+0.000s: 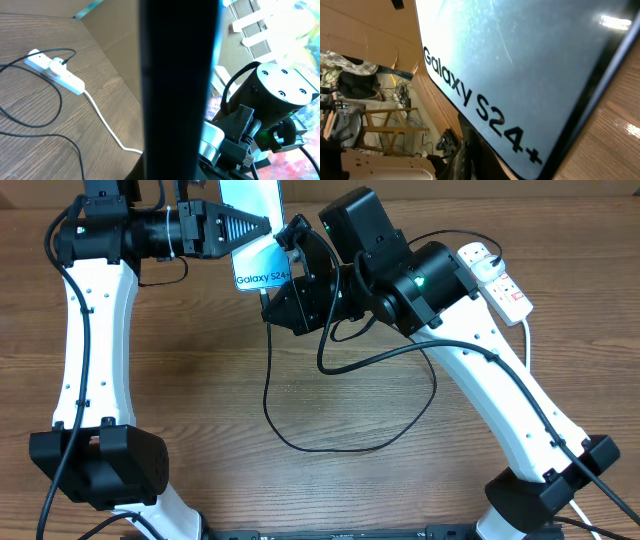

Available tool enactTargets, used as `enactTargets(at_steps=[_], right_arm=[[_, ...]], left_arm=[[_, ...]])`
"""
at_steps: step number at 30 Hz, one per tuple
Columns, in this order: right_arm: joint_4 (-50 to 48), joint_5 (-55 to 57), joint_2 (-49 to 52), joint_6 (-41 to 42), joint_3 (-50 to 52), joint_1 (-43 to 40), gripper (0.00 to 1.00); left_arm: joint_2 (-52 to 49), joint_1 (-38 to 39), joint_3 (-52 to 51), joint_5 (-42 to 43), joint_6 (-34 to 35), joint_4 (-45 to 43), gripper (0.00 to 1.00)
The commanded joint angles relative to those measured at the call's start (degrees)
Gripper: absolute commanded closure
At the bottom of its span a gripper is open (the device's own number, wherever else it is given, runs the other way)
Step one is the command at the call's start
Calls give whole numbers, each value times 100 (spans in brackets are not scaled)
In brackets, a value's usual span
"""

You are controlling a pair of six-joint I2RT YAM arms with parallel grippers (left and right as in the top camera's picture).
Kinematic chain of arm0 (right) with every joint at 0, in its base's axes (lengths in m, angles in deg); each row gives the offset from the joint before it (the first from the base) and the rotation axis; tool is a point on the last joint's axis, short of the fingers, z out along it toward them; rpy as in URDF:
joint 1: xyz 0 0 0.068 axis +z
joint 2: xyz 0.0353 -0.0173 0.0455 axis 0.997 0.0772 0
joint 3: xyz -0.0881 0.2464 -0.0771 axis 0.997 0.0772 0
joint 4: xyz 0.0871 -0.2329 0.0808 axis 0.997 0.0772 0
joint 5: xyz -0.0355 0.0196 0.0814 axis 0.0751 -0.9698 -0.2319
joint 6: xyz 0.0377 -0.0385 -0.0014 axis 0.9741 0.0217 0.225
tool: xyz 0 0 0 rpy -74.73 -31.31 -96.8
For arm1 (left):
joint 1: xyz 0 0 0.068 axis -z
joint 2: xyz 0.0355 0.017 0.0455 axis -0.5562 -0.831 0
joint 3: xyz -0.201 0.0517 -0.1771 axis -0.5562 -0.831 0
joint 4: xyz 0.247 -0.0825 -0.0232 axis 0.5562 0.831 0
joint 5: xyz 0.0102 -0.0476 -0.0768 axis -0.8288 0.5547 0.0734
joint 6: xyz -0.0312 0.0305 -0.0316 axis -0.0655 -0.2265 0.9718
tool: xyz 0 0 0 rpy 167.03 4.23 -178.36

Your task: Plug charger to phone and switch on socket

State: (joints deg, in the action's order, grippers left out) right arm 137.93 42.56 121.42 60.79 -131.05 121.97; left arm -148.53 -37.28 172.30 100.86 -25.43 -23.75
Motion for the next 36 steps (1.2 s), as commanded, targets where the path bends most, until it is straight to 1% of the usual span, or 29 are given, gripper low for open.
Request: enactTargets(at_steps=[1,20,25,36], right_arm=[[-140,116,2,28,-28,-140,96],[-203,98,2,31,-28,-203,96],[-330,101,2,177,-28,-205,96],[-343,101,2,199,-28,-343,96]], left_arm=[[-35,17,68,273,57,13,96],[-35,17,68,273,39,15,96],[-35,17,68,273,42,17,96],[-35,17,68,273,42,35,96]])
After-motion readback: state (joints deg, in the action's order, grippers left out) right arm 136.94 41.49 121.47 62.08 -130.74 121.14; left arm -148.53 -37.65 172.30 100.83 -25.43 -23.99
